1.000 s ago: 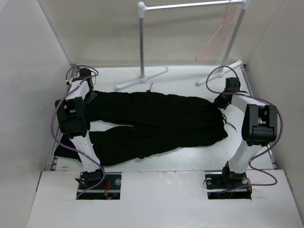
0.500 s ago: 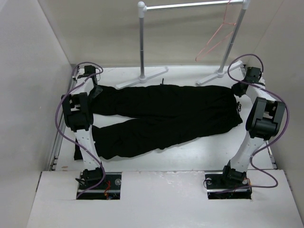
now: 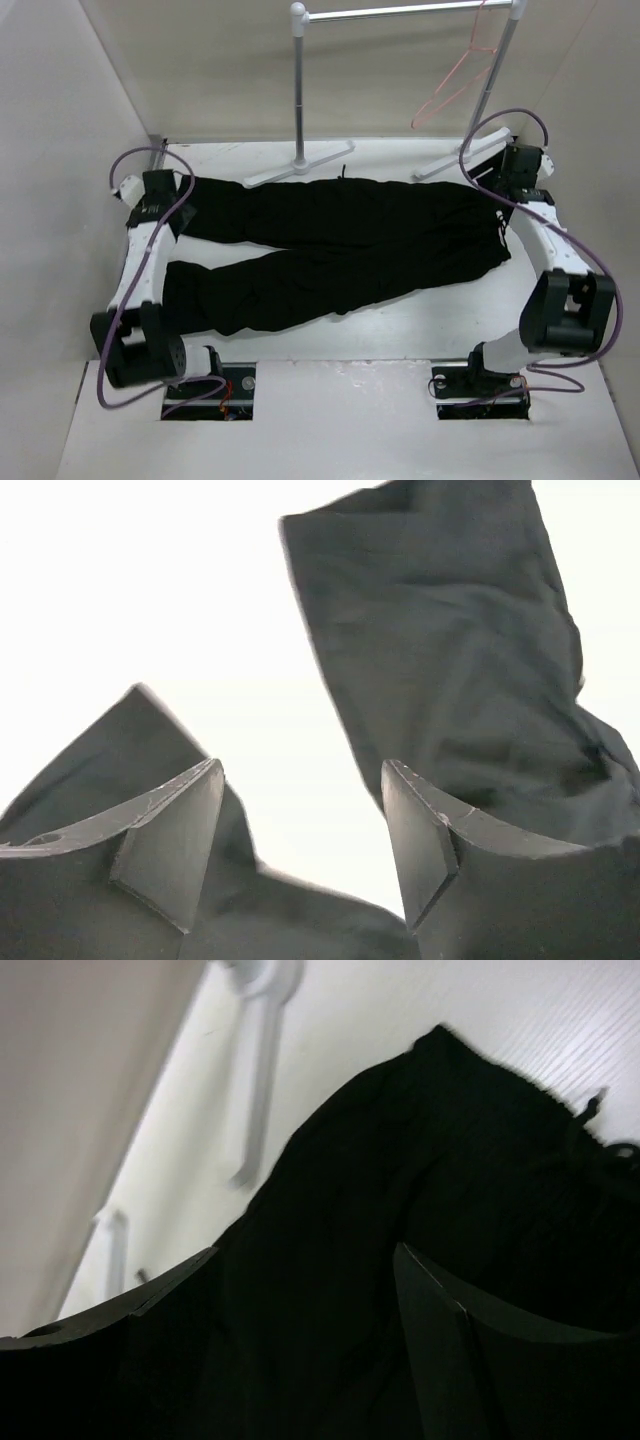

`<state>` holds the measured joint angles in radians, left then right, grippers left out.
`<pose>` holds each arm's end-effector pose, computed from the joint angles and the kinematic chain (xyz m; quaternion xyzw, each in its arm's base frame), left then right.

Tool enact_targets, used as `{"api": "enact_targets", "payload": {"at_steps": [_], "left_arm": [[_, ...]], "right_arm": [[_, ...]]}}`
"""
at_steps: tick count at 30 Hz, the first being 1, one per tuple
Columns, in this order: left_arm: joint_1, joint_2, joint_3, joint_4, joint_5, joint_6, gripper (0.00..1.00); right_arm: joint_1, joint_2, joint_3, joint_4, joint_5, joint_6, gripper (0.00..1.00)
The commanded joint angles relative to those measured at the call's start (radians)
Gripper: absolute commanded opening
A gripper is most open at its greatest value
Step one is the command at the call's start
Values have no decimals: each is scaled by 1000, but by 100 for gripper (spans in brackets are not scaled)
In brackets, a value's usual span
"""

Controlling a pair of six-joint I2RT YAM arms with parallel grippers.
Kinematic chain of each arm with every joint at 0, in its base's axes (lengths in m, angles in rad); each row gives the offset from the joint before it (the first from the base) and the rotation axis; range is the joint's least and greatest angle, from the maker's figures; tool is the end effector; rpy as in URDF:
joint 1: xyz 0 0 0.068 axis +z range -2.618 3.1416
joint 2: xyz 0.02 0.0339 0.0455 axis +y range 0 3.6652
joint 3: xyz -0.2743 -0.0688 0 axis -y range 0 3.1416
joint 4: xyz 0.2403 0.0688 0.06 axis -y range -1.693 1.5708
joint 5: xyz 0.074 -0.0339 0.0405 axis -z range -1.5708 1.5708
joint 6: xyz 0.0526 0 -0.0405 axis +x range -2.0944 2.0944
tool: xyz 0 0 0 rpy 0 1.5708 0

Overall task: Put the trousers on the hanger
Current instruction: Flatten out the trousers at the center of the board.

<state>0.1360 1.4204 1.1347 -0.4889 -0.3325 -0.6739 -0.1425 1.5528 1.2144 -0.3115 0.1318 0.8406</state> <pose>0.3096 0.0597 0.2880 -0.4171 0.8103 0.0455 0.4091 0.3574 -0.0583 0.2882 0.4477 0.7743 0.0962 0.4368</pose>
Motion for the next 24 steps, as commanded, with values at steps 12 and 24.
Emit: {"api": "enact_targets", "payload": {"at_steps": [12, 24], "left_arm": [[119, 49, -236, 70, 36, -52, 47], [120, 399, 207, 32, -111, 57, 17]], "right_arm": [[292, -345, -305, 22, -46, 15, 72], [350, -444, -452, 2, -43, -34, 75]]}}
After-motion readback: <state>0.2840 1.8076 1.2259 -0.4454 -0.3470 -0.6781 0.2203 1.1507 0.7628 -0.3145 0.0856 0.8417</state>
